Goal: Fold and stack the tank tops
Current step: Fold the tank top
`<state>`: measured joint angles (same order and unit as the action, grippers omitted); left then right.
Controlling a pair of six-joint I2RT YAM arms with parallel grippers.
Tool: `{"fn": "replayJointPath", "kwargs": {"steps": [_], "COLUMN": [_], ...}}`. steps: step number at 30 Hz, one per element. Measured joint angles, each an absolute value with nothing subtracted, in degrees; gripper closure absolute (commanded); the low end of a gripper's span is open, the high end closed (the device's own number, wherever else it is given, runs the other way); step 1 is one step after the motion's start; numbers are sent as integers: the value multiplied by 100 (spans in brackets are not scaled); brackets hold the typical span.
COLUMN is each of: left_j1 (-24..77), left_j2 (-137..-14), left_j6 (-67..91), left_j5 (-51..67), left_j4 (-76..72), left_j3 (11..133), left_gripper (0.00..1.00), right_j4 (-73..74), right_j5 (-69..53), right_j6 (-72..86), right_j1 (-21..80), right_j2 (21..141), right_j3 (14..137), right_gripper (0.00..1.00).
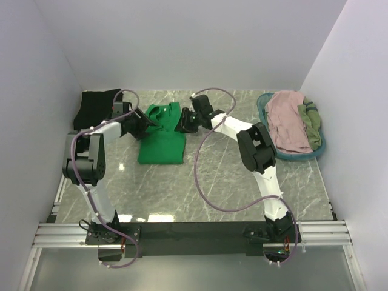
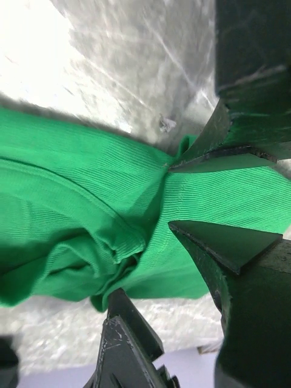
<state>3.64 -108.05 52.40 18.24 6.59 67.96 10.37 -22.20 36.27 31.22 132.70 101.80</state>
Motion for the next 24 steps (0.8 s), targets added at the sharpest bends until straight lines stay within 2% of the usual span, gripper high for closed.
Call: {"fn": "replayJointPath", "kwargs": {"steps": [7, 11, 15, 18, 24], "left_j1": [110, 141, 237, 375, 867], "left_j2": [-10707, -9968, -8711, -8038, -7644], "left_j6": [5153, 5050, 5107, 5253, 5605], "left_j5": [1538, 930, 384, 89, -51], "left_j4": [845, 1238, 1498, 1662, 1708], "left_j3": [6851, 6569, 5677, 4866, 3588], "left_gripper": [24, 21, 18, 17, 15], "right_j4": [941, 1013, 893, 624, 45], "right_j5": [-2091, -1660, -1221, -1066, -982], "right_j6": [3656, 3614, 3607, 3669, 4077], "right_j1": [2974, 2991, 3140, 3448, 4158], "right_j2": [13043, 12363, 11264, 10641, 10545], "right_j3": [9826, 9052, 7830, 6952, 5913], "right_gripper": [55, 53, 43, 39, 37]}}
